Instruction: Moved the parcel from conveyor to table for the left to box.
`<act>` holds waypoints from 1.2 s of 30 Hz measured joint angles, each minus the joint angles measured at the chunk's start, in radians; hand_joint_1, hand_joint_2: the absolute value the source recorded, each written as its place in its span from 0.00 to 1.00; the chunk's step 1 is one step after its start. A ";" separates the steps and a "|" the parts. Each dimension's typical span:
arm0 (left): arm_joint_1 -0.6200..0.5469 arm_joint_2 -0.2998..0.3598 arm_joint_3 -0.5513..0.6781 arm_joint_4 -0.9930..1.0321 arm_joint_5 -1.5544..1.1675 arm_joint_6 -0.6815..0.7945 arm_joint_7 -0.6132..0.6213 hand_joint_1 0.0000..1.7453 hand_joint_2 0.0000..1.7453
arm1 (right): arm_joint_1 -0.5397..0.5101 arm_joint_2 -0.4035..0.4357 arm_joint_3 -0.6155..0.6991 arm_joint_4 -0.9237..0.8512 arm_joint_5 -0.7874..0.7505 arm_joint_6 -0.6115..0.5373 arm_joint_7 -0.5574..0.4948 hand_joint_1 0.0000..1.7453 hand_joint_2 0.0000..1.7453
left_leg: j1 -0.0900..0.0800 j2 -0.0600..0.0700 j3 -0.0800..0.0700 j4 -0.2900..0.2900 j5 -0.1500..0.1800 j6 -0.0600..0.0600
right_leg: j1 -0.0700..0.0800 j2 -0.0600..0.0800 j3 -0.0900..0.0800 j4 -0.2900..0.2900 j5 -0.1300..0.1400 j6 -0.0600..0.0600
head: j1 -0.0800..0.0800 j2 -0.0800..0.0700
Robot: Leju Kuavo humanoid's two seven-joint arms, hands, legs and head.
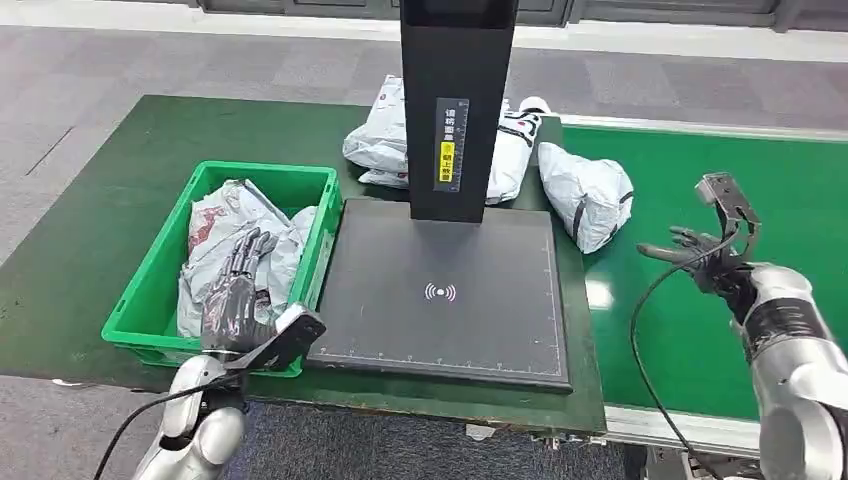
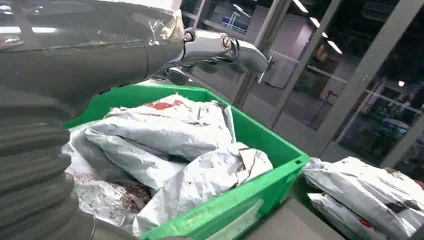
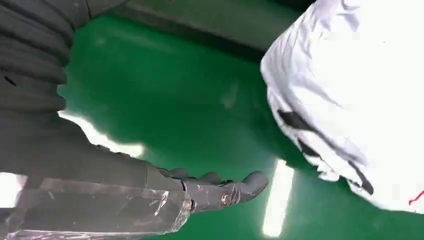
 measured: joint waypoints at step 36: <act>0.064 0.033 -0.002 -0.017 0.034 0.028 -0.024 0.00 1.00 | -0.002 0.074 -0.050 0.000 0.123 -0.087 -0.188 0.00 1.00 | 0.000 0.000 0.000 0.000 0.000 0.000 | 0.000 0.000 0.000 0.000 0.000 0.000 | 0.000 0.000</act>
